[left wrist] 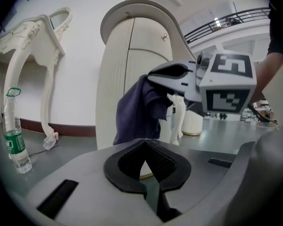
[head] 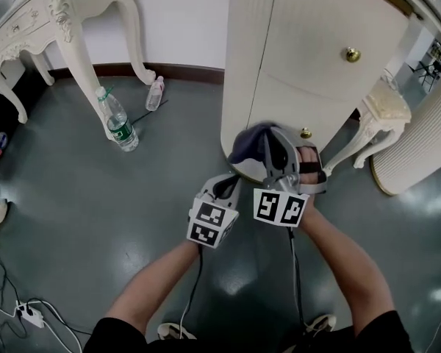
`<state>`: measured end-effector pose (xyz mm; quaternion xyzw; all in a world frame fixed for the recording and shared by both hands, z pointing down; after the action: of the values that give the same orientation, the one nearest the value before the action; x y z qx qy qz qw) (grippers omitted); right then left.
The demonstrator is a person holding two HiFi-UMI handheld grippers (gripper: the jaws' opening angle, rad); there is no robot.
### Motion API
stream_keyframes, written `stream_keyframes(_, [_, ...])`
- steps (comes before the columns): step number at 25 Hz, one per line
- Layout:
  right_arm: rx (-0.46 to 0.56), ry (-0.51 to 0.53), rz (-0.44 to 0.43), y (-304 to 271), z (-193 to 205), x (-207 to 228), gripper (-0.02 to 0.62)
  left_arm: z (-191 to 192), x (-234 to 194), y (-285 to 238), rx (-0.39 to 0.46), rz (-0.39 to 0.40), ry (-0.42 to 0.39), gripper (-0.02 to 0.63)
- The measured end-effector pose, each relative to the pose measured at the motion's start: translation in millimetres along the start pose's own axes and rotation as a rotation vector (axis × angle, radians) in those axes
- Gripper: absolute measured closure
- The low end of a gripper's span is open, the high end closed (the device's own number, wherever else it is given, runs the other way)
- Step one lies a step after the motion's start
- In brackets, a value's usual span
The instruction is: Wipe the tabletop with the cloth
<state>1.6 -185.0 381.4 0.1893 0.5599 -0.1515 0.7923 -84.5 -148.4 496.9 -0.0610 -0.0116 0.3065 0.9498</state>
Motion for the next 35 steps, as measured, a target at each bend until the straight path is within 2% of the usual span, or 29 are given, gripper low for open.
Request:
stream_keyframes(7, [0.083,-0.075,0.175,-6,-35,113,0.569,-26,14,-6,0.046,0.039,-0.003,0.598])
stream_keyframes(10, [0.137,-0.093,0.204,-6,-57,155,0.569,-45,22,-13,0.086,0.055,0.003,0.598])
stream_keyframes(13, [0.18,-0.104,0.24,-9,-72,196,0.569,-63,31,-21,0.108,0.082,-0.032,0.598])
stream_keyframes(19, [0.17,-0.146,0.372,-14,-69,282,0.569,-106,49,-26,0.147,0.144,-0.074,0.598])
stream_keyframes(28, [0.172,-0.208,0.426,-8,-57,308,0.569,-151,61,-46,0.202,0.13,-0.088,0.598])
stream_keyframes(31, [0.179,-0.212,0.45,-5,-55,318,0.569,-153,70,-46,0.216,0.143,-0.082,0.598])
stream_keyframes(35, [0.18,-0.197,0.501,6,-42,334,0.571,-141,74,-44,0.216,0.14,-0.024,0.598])
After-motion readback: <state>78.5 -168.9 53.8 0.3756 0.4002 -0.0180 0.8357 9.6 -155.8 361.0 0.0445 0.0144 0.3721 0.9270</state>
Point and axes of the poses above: the fingertips, and each gripper's own axes: y backward along the fingers, x to its right, z out of its underside, the point moved 6 cm from there along y, backward along the fingers, and after that the axes turned 6 degrees about x, right-handed, at the moved point
